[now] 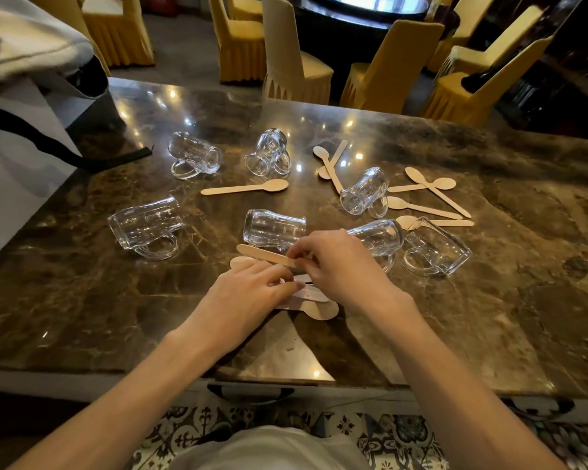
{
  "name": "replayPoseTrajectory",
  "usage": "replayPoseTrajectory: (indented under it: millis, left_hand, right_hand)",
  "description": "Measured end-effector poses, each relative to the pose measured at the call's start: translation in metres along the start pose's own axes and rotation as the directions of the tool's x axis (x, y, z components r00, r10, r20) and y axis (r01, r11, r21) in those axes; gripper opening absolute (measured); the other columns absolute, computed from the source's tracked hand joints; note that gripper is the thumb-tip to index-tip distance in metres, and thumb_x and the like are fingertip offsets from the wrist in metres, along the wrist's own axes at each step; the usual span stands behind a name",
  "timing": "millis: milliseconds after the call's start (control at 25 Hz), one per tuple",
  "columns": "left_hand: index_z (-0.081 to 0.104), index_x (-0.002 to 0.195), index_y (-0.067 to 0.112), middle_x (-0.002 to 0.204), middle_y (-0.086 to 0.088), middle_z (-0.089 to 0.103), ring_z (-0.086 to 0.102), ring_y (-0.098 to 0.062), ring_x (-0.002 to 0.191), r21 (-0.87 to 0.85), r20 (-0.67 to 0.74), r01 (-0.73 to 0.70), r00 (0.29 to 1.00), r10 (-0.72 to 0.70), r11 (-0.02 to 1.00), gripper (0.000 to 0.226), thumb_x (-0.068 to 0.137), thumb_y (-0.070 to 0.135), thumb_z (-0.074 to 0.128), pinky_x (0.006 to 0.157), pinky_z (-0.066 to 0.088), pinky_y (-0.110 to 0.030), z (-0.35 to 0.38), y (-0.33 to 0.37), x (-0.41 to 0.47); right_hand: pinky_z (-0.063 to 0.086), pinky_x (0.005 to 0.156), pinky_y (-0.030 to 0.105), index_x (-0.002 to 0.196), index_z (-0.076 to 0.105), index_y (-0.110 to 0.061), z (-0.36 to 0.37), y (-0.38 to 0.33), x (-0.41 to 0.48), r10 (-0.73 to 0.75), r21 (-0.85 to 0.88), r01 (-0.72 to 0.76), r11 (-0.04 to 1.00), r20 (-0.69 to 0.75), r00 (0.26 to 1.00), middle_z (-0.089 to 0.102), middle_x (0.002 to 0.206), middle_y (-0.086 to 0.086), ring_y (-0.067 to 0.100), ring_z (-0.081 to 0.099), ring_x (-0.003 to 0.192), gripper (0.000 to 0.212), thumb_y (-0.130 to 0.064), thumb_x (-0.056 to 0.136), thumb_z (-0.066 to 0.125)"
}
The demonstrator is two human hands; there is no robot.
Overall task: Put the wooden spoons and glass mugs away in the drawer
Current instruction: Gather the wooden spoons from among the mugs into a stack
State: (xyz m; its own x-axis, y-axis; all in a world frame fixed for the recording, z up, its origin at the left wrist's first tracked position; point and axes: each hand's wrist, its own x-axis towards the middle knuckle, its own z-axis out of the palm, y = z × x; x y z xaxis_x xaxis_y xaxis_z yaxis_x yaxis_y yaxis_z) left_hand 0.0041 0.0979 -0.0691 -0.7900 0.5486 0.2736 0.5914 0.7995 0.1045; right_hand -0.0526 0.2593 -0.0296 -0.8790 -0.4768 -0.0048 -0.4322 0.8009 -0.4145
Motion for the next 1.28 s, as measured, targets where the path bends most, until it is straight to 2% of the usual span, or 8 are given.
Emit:
replayPoseTrajectory:
  millis: [280, 480, 640, 760, 840, 920, 1080, 1280]
  left_hand:
    - [0.069, 0.108, 0.024, 0.099, 0.005, 0.07, 0.066, -0.01, 0.087, -0.162, -0.067, -0.019, 0.998, 0.008, 0.987, 0.032, 0.092, 0.04, 0.045, 0.074, 0.056, -0.027, -0.024, -0.017, -0.004]
    - [0.069, 0.106, 0.021, 0.1, 0.003, 0.068, 0.064, -0.016, 0.084, -0.188, -0.167, 0.144, 0.97, -0.176, 0.972, 0.038, 0.091, 0.047, 0.045, 0.069, 0.055, -0.035, -0.039, -0.041, 0.009]
    - [0.067, 0.108, 0.024, 0.108, 0.002, 0.066, 0.061, -0.022, 0.092, -0.16, -0.21, 0.368, 0.894, -0.396, 0.916, 0.026, 0.091, 0.038, 0.053, 0.072, 0.045, -0.032, -0.049, -0.084, 0.031]
    - [0.063, 0.113, 0.026, 0.115, 0.001, 0.063, 0.06, -0.026, 0.102, -0.014, -0.122, 0.495, 0.861, -0.493, 0.869, 0.027, 0.091, 0.037, 0.053, 0.078, 0.048, -0.04, -0.045, -0.115, 0.052]
    - [0.062, 0.116, 0.026, 0.118, -0.001, 0.062, 0.059, -0.028, 0.106, 0.028, -0.049, 0.517, 0.855, -0.516, 0.855, 0.029, 0.091, 0.037, 0.053, 0.082, 0.047, -0.041, -0.038, -0.126, 0.065]
    - [0.061, 0.119, 0.025, 0.12, -0.003, 0.06, 0.058, -0.028, 0.108, 0.048, 0.022, 0.523, 0.851, -0.525, 0.851, 0.031, 0.091, 0.037, 0.054, 0.084, 0.046, -0.042, -0.028, -0.133, 0.077]
    - [0.06, 0.122, 0.027, 0.123, -0.001, 0.058, 0.056, -0.027, 0.111, 0.041, 0.105, 0.528, 0.842, -0.529, 0.848, 0.033, 0.092, 0.039, 0.052, 0.085, 0.046, -0.043, -0.009, -0.14, 0.091]
    - [0.06, 0.122, 0.026, 0.124, -0.001, 0.058, 0.054, -0.027, 0.113, 0.039, 0.139, 0.553, 0.822, -0.553, 0.832, 0.035, 0.091, 0.041, 0.054, 0.083, 0.045, -0.042, 0.003, -0.143, 0.097]
  right_hand:
    - [0.05, 0.069, 0.029, 0.097, 0.071, -0.031, 0.013, 0.009, -0.005, 0.017, 0.009, -0.018, 1.0, 0.068, 0.998, 0.072, 0.092, -0.005, 0.016, 0.064, 0.084, 0.016, -0.023, 0.086, 0.062]
    - [0.052, 0.069, 0.026, 0.093, 0.072, -0.029, 0.0, 0.007, -0.001, 0.007, 0.014, -0.008, 1.0, 0.079, 0.997, 0.068, 0.086, -0.011, 0.006, 0.059, 0.074, 0.011, -0.032, 0.084, 0.067]
    - [0.05, 0.068, 0.021, 0.093, 0.072, -0.023, -0.041, 0.023, 0.03, 0.038, -0.027, -0.041, 0.999, -0.076, 0.996, 0.067, 0.084, -0.008, 0.002, 0.057, 0.072, 0.013, -0.03, 0.083, 0.068]
    - [0.055, 0.075, 0.035, 0.096, 0.073, -0.021, -0.061, 0.039, 0.068, 0.112, -0.088, -0.134, 0.987, -0.225, 0.968, 0.072, 0.093, 0.0, 0.015, 0.064, 0.083, 0.015, -0.029, 0.085, 0.067]
    - [0.053, 0.07, 0.033, 0.096, 0.073, -0.02, -0.062, 0.051, 0.093, 0.174, -0.128, -0.213, 0.969, -0.265, 0.948, 0.072, 0.095, 0.003, 0.018, 0.063, 0.083, 0.017, -0.03, 0.085, 0.066]
    - [0.049, 0.067, 0.031, 0.099, 0.072, -0.017, -0.057, 0.061, 0.114, 0.239, -0.143, -0.283, 0.948, -0.265, 0.934, 0.071, 0.095, 0.005, 0.018, 0.06, 0.079, 0.02, -0.031, 0.086, 0.066]
    - [0.051, 0.084, 0.041, 0.104, 0.068, -0.01, -0.039, 0.074, 0.138, 0.328, -0.194, -0.372, 0.908, -0.221, 0.918, 0.069, 0.098, 0.01, 0.025, 0.063, 0.088, 0.033, -0.037, 0.085, 0.065]
    - [0.035, 0.094, 0.041, 0.099, 0.065, -0.01, -0.03, 0.082, 0.149, 0.349, -0.209, -0.401, 0.892, -0.247, 0.904, 0.068, 0.095, 0.009, 0.026, 0.062, 0.093, 0.032, -0.039, 0.084, 0.066]
